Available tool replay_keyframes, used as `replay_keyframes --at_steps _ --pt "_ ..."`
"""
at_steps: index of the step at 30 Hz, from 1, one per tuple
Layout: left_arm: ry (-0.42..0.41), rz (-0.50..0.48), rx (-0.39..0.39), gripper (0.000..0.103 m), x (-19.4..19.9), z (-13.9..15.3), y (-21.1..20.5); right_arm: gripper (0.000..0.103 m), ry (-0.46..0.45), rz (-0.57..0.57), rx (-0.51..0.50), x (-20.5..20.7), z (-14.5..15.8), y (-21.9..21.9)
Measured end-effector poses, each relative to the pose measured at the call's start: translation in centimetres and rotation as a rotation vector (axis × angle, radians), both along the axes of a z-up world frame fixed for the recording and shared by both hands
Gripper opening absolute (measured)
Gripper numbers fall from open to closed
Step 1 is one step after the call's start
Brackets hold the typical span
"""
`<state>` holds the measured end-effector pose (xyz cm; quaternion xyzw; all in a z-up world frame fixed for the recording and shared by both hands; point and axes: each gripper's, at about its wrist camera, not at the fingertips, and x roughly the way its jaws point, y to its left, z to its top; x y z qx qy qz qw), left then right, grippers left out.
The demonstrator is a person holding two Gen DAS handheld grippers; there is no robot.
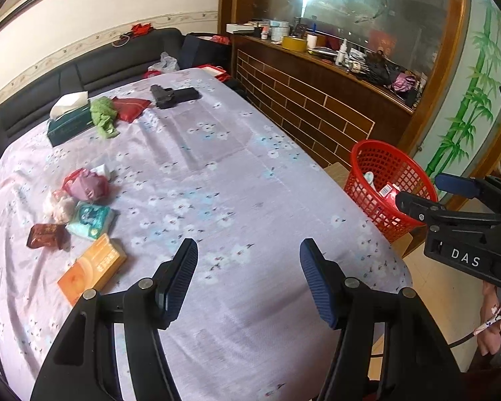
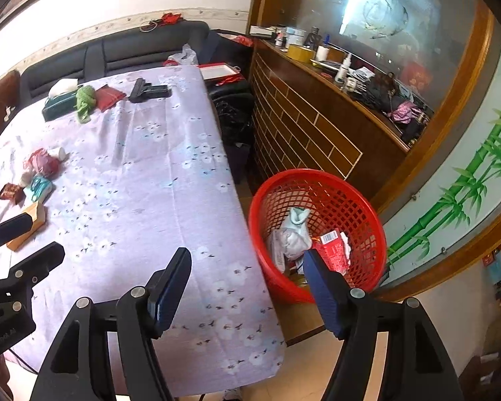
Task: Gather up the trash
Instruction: 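Move both open grippers back over the table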
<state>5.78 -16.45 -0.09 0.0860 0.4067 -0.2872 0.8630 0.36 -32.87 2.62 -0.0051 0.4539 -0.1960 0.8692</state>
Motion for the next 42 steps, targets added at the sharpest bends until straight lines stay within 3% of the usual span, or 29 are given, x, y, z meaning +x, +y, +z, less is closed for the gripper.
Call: replay_keyframes --at_steps 23,28,38,42 --pt "0.016 0.179 -0.032 0.063 2.6 -0.5 11.8 0.077 0.045 0.188 -0.048 4.5 -0.7 10.8" --pt "0.029 0.207 -0.021 0.069 3.2 -1.0 14.3 0.077 0.058 0.222 -0.033 5.6 -1.2 12.7" --pt "0.123 0.264 0.070 0.069 6.8 -4.8 20.0 0.077 0.097 0.241 0.107 7.4 -2.9 14.2" --pt "0.122 0.179 0.125 0.069 8.4 -6.0 19.1 0.077 0.106 0.235 0.114 7.6 -3.0 13.9"
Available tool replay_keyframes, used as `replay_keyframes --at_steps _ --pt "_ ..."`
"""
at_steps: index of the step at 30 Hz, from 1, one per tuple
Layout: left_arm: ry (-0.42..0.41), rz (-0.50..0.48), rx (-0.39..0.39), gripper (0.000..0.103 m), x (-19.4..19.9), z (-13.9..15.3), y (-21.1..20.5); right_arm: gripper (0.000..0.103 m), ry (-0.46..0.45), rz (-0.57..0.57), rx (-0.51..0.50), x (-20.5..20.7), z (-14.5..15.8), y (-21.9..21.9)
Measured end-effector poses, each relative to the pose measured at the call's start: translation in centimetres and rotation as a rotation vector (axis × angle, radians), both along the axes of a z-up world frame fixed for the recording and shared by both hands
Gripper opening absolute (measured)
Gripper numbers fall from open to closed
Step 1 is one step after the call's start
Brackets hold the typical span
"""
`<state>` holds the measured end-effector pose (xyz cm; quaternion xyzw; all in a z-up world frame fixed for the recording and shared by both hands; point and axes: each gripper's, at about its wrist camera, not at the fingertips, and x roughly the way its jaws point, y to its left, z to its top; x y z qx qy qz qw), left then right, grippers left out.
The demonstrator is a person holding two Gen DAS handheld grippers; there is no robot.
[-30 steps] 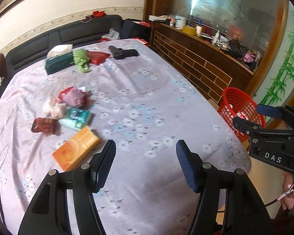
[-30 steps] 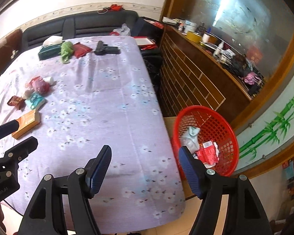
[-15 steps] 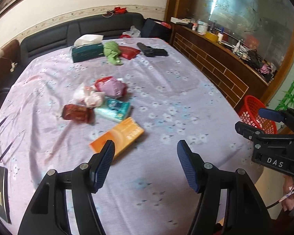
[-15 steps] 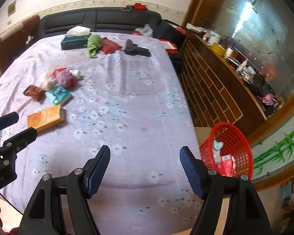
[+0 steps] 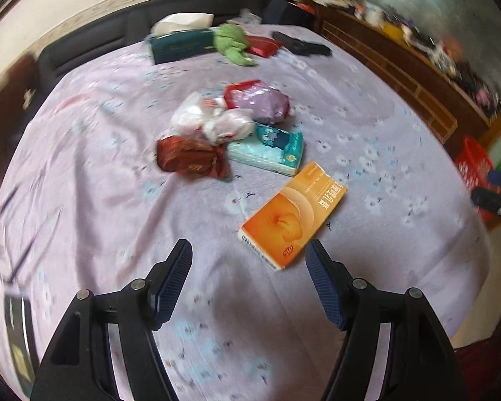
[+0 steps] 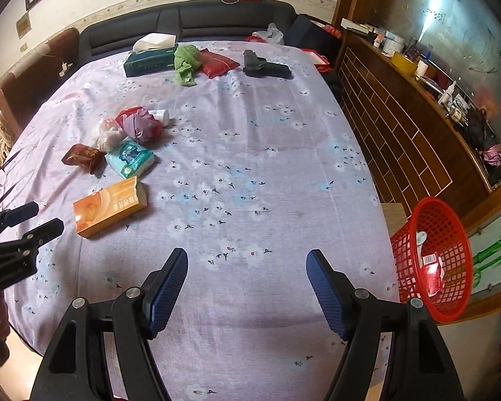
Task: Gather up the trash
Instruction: 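Move both open grippers back over the table, then grasp the orange ointment box with the left gripper while the right gripper grasps the plastic bag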
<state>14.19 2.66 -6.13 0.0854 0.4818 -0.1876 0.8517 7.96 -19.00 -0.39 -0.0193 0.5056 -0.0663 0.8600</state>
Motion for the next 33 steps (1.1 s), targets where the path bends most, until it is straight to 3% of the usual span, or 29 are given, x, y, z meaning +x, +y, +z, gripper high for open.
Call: replay_keyframes --at_steps 6,11,13,16,21,27,33 --pt "0.002 -0.209 0.102 0.070 1.6 -1.4 -3.7 0.077 0.021 -0.031 -0.002 -0.2 -0.3 -1.3" --pt "-0.009 -0.291 0.187 0.071 2.3 -3.2 -6.2 0.077 0.035 -0.094 -0.004 -1.0 -0.6 -3.4" --pt "-0.015 -0.281 0.194 0.071 2.6 -3.8 -6.8 0.077 0.038 -0.118 -0.003 -1.4 -0.6 -4.1" --pt "-0.016 -0.252 0.154 0.060 2.8 -4.1 -7.1 0.077 0.038 -0.146 -0.003 -1.8 -0.5 -5.0" --pt "-0.032 -0.114 0.079 0.053 2.2 -4.1 -6.6 0.077 0.031 -0.137 0.014 -1.8 -0.2 -5.2" --pt "-0.001 0.006 -0.030 0.048 -0.4 -3.3 -3.6 0.077 0.021 -0.041 0.100 0.2 0.1 -3.3" --pt "-0.023 0.094 -0.025 0.048 -2.7 -2.1 1.0 0.077 0.080 0.111 0.230 4.2 -1.3 1.0"
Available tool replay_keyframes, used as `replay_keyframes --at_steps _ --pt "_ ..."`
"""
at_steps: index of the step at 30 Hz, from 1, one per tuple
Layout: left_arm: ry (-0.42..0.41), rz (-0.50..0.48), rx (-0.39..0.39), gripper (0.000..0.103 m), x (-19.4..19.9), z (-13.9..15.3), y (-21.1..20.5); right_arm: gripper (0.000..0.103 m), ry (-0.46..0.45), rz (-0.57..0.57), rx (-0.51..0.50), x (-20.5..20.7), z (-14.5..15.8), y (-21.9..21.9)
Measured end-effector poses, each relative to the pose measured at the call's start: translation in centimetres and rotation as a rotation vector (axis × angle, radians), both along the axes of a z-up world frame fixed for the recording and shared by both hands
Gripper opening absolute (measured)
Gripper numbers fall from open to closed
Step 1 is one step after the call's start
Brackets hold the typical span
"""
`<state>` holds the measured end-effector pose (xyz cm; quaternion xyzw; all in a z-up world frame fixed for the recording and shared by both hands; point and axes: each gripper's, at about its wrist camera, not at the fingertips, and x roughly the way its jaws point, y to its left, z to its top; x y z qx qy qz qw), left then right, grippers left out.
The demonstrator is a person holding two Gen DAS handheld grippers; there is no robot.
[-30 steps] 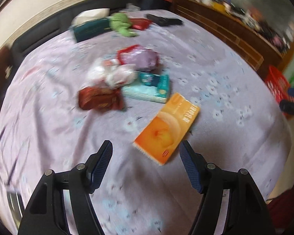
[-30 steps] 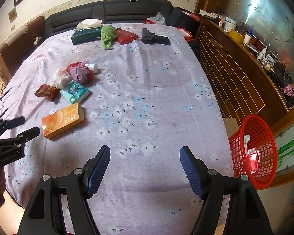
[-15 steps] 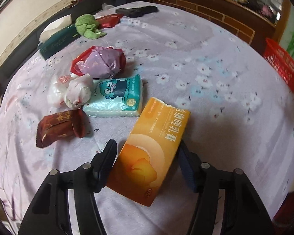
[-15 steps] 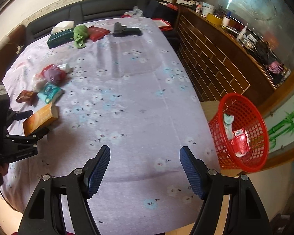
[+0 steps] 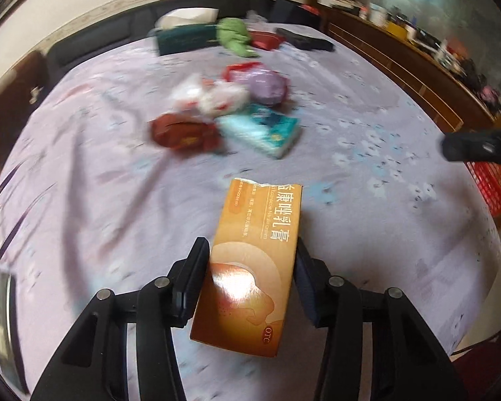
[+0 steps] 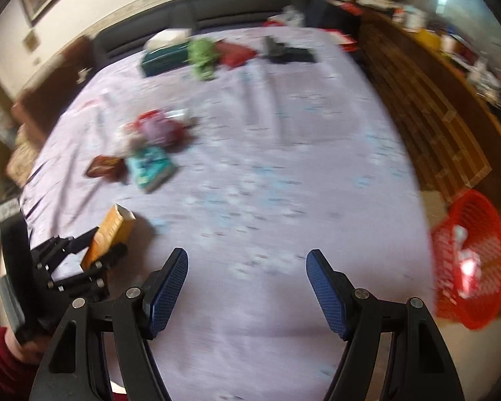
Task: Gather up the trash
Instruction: 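Grasp the orange ointment box with the left gripper while the right gripper grasps the plastic bag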
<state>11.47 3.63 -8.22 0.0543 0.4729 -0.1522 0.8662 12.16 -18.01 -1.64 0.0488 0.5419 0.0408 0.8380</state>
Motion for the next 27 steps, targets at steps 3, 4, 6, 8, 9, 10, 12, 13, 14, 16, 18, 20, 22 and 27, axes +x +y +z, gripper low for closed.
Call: replay_keyframes --at_steps 3,4,6,8,9,10,12,13,14,16,18,20,22,27 --pt "0.005 0.064 -0.017 0.048 -0.7 0.6 2.8 0.073 0.006 0.081 0.041 2.4 -0.4 3.0" --pt "0.004 0.078 -0.018 0.048 -0.9 0.8 3.4 0.073 0.006 0.114 0.073 3.7 -0.4 4.3" --pt "-0.002 0.105 -0.014 0.048 -1.5 1.2 4.7 0.072 0.003 0.137 0.109 5.5 -0.5 5.8" --pt "-0.007 0.133 -0.017 0.048 -2.2 1.6 5.9 0.072 0.000 0.155 0.136 7.9 -0.9 7.6" --pt "-0.011 0.141 -0.018 0.048 -2.5 1.8 6.3 0.072 -0.004 0.164 0.142 8.7 -1.0 8.2" --pt "-0.015 0.151 -0.020 0.048 -2.8 2.0 6.7 0.072 -0.007 0.173 0.133 10.1 -1.3 9.3" --pt "-0.015 0.161 -0.021 0.048 -2.9 2.2 7.4 0.070 0.000 0.188 0.117 12.1 -2.1 10.7" --pt "-0.014 0.168 -0.023 0.048 -3.0 2.3 7.7 0.069 0.002 0.192 0.114 13.0 -2.4 11.2" --pt "-0.013 0.175 -0.027 0.048 -3.1 2.4 8.0 0.069 0.005 0.195 0.100 13.9 -2.9 11.8" --pt "-0.014 0.182 -0.029 0.048 -3.3 2.5 8.3 0.065 0.013 0.193 0.052 15.6 -4.1 12.5" --pt "-0.014 0.188 -0.029 0.048 -3.4 2.6 8.6 0.060 0.028 0.197 0.060 17.0 -5.1 12.9" --pt "-0.013 0.191 -0.030 0.048 -3.5 2.5 8.7 0.058 0.033 0.200 0.037 17.9 -5.8 13.5" --pt "-0.013 0.194 -0.029 0.048 -3.4 2.5 8.7 0.054 0.049 0.214 0.040 18.5 -6.7 14.2" --pt "-0.018 0.193 -0.031 0.048 -3.1 2.6 8.2 0.039 0.034 0.213 0.047 17.9 -6.6 14.5"
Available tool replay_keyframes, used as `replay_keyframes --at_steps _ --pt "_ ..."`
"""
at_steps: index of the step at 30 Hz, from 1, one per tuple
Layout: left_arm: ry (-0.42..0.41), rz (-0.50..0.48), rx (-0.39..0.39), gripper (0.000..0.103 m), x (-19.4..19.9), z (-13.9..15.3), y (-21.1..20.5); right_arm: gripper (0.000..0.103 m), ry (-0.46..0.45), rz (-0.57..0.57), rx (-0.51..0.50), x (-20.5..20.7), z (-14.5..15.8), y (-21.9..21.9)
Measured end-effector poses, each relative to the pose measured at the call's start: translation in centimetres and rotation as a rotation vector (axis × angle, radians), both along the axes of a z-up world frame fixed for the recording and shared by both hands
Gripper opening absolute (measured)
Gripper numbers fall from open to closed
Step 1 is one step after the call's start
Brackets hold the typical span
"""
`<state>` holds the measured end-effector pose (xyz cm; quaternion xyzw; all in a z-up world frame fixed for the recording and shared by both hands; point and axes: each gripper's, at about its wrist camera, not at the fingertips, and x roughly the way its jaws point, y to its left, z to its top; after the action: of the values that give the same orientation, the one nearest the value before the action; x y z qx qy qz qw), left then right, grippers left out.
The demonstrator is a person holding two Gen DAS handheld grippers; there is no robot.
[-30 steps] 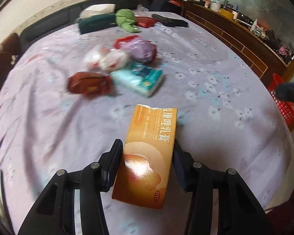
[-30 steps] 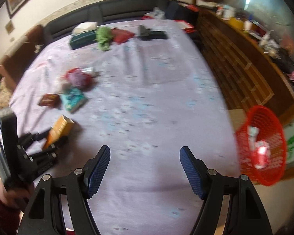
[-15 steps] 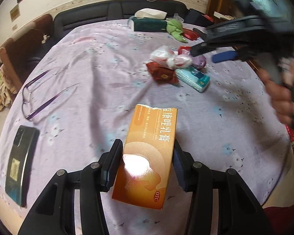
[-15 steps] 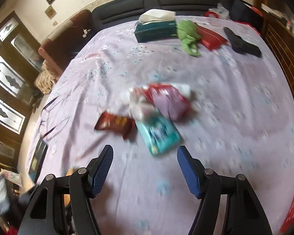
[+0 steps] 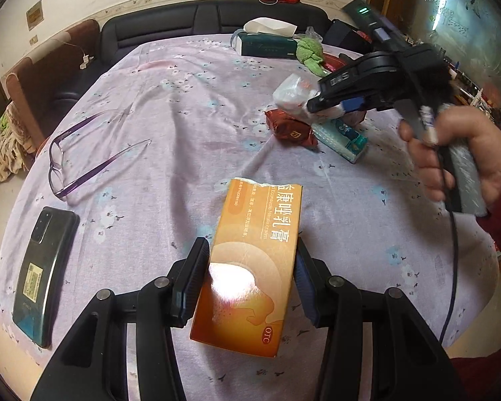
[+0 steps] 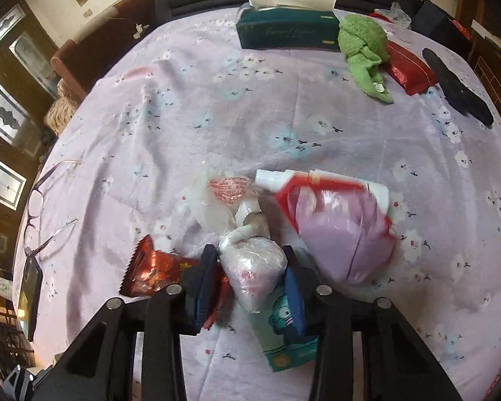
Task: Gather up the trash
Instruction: 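Grasp the orange ointment box with the left gripper while the right gripper grasps the plastic bag, then hold the orange box and plastic bag lifted above the table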
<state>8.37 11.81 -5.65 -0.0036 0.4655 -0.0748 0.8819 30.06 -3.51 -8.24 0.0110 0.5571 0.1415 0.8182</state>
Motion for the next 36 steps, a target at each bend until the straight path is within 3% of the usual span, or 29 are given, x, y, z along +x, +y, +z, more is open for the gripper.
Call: replay_keyframes --at_steps 9,19,36 --pt "-0.020 -0.045 -0.013 0.048 0.4 0.3 -4.3 0.039 -0.113 -0.032 0.030 -8.1 4.7 -4.4" --pt "-0.035 -0.153 -0.013 0.048 0.3 1.2 -11.5 0.039 -0.064 -0.203 -0.013 -18.9 4.0 -13.7" --pt "-0.066 -0.360 0.017 0.048 -0.6 3.2 -24.1 0.040 -0.093 -0.415 -0.027 -25.8 6.1 -25.0"
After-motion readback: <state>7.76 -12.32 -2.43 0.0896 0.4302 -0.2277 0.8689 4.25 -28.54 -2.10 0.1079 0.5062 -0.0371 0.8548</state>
